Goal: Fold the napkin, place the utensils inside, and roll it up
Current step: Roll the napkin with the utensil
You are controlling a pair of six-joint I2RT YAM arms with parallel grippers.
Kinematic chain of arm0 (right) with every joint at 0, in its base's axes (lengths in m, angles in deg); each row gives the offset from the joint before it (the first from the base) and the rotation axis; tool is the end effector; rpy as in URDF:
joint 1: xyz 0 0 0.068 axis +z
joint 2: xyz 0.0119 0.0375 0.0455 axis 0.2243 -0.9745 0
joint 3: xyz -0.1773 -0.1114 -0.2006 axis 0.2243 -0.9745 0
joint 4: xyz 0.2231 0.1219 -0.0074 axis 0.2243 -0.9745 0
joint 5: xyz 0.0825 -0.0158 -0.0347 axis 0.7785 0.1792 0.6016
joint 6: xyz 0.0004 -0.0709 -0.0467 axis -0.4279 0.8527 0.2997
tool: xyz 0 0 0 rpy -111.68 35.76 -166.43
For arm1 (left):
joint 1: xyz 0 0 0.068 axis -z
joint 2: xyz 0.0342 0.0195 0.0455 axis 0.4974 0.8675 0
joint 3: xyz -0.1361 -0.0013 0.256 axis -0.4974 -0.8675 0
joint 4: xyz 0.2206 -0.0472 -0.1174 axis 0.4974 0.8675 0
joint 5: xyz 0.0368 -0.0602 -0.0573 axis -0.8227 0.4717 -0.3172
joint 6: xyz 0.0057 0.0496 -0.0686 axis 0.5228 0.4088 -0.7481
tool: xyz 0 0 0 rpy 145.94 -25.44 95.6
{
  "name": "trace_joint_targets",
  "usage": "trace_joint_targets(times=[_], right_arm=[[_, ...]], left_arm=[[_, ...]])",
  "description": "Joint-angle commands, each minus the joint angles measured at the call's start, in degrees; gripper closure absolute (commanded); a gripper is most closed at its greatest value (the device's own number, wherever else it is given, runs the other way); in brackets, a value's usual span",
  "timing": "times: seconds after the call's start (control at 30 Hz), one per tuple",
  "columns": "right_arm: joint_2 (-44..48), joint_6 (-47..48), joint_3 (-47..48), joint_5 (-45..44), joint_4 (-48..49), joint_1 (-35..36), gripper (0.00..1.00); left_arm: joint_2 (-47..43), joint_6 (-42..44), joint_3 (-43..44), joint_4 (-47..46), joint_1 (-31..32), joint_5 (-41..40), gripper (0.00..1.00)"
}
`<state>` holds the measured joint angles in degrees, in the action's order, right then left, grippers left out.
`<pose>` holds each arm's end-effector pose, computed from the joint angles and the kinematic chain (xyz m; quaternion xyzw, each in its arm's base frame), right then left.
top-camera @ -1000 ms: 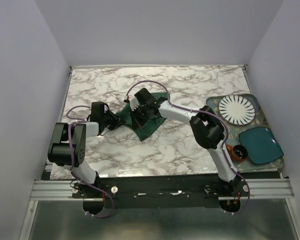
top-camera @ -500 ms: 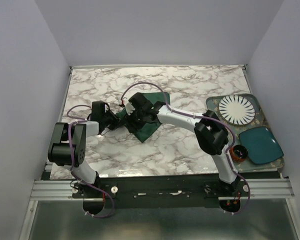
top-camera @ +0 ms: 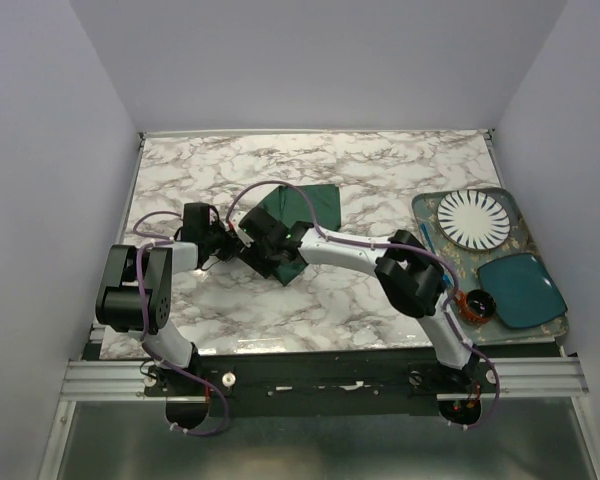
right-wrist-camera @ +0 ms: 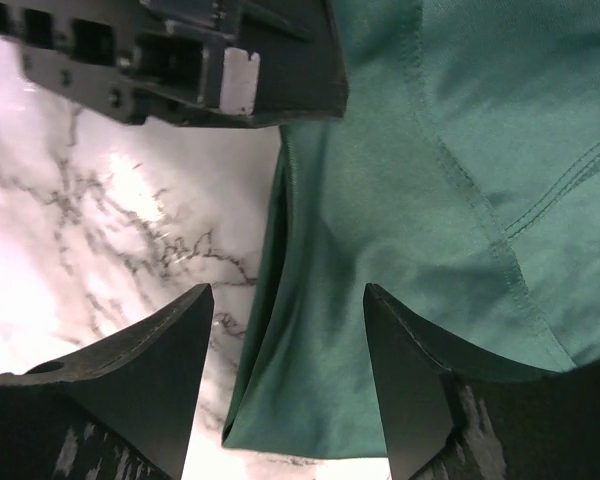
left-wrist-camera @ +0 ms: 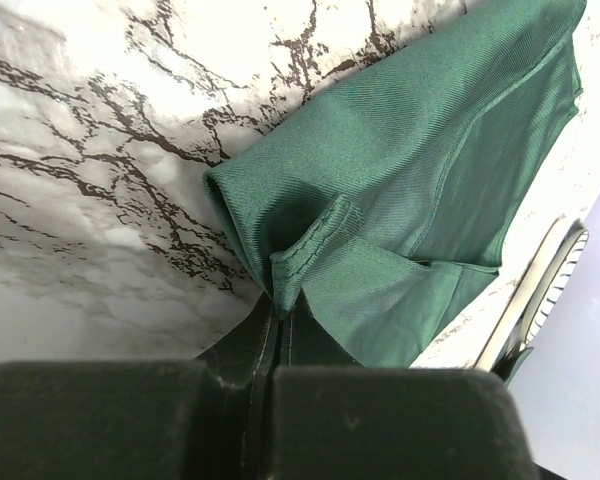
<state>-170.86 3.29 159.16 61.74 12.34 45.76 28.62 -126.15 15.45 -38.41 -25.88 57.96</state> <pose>0.2728 0.4334 0.1688 -0.4813 0.8137 0.1007 0.3101 0.3190 -0.0476 0.1271 -0.3521 0.8458 -0.3257 0.2335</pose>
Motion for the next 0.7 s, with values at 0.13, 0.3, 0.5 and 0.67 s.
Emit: trace_joint_targets(times=[0.13, 0.3, 0.5, 0.67], right_arm=[[-3.9, 0.7, 0.4, -5.6, 2.2, 1.0, 0.37], [-5.4, 0.0, 0.7, -8.8, 2.1, 0.9, 0.53], [-3.8, -0.2, 0.1, -2.2, 2.0, 0.4, 0.93], [-2.3, -1.3, 0.3, 8.7, 1.3, -1.6, 1.0]], left_arm=[[1.4, -1.1, 1.5, 4.4, 0.1, -1.5, 1.0], [1.7, -1.4, 1.9, 4.7, 0.1, -1.3, 1.0], [1.2, 2.4, 4.6, 8.8, 0.0, -3.5, 1.0], [1.2, 5.5, 7.3, 11.8, 0.4, -5.4, 0.96]])
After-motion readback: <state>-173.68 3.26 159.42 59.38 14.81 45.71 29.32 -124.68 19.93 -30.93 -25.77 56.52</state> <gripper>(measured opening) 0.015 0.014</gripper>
